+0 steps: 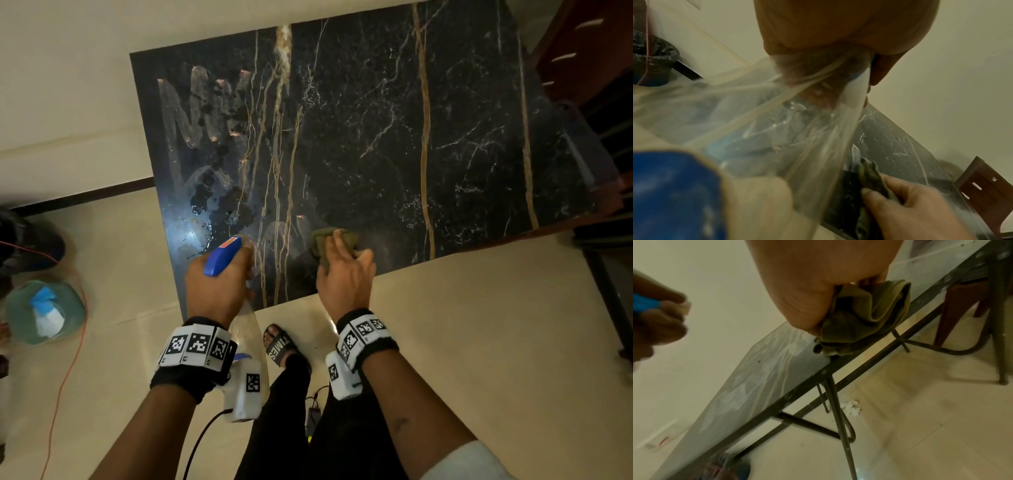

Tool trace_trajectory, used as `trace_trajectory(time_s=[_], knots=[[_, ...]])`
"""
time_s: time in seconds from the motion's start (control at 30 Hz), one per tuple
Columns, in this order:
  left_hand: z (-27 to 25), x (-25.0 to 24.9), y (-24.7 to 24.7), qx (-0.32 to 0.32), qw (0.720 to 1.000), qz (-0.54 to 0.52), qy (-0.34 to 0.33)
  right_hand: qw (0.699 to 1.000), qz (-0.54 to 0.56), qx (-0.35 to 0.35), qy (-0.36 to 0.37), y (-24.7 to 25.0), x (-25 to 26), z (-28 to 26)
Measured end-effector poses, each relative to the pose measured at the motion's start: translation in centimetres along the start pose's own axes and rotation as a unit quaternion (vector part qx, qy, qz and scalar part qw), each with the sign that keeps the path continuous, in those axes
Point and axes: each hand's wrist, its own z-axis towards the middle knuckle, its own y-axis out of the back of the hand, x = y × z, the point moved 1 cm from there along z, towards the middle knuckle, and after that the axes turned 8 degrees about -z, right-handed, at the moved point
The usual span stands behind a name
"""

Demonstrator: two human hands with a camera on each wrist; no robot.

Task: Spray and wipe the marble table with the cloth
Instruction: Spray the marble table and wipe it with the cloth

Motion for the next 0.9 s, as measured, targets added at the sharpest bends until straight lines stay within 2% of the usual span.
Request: trace_trajectory(time_s=[0.1,0.2,0.23,0.27,0.37,0.43,0.5,0.6,0.67,0.73,0.83,0.9], knots=[[0.2,0.3,0.2,0.001,1.0,0.007,0.004,0.991,-0.017,0.026,0.133,-1.0,2.0,-2.0],[0.6,-0.1,0.3,-0.003,1.0,0.006,0.007,0.976,-0.021,0.03,0.213,-0.4,1.2,-1.2],[0.7,-0.2,0.4,-0.002,1.0,0.009,0.006,0.978,-0.025,0.029,0.205,0.1,0.4,-0.5],[0.8,-0.3,0.4,0.0,1.0,0.012,0.005,0.985,-0.024,0.023,0.168,0.4,-0.4,0.3],[1.5,-0.5,0.8,-0.004,1.0,0.008,-0.004,1.0,0.001,-0.001,-0.008,1.0,-1.9,2.8],[2.0,-0.5,1.4,-0.006,1.0,0.011,-0.012,0.998,0.001,-0.01,-0.066,0.7,-0.4,2.9],[2.3,-0.6,1.8,-0.002,1.0,0.007,-0.012,0.999,0.011,-0.013,-0.047,0.6,2.2,1.9],[2.6,-0.9,1.6,0.0,1.0,-0.001,-0.008,0.994,-0.002,0.023,0.106,-0.1,5.1,-0.2],[2.9,-1.2,1.7,0.006,1.0,-0.003,-0.008,0.987,-0.011,0.048,0.154,0.2,4.7,0.0],[3.0,-2.2,1.7,0.015,1.0,-0.018,-0.004,0.99,-0.01,0.061,0.127,1.0,3.2,1.5],[3.3,-3.8,2.3,0.013,0.999,-0.05,-0.001,0.998,-0.013,0.055,-0.005,2.1,1.5,4.1],[3.8,-4.1,3.1,0.009,0.999,-0.051,-0.015,0.997,-0.025,0.048,-0.046,2.3,2.7,4.2]])
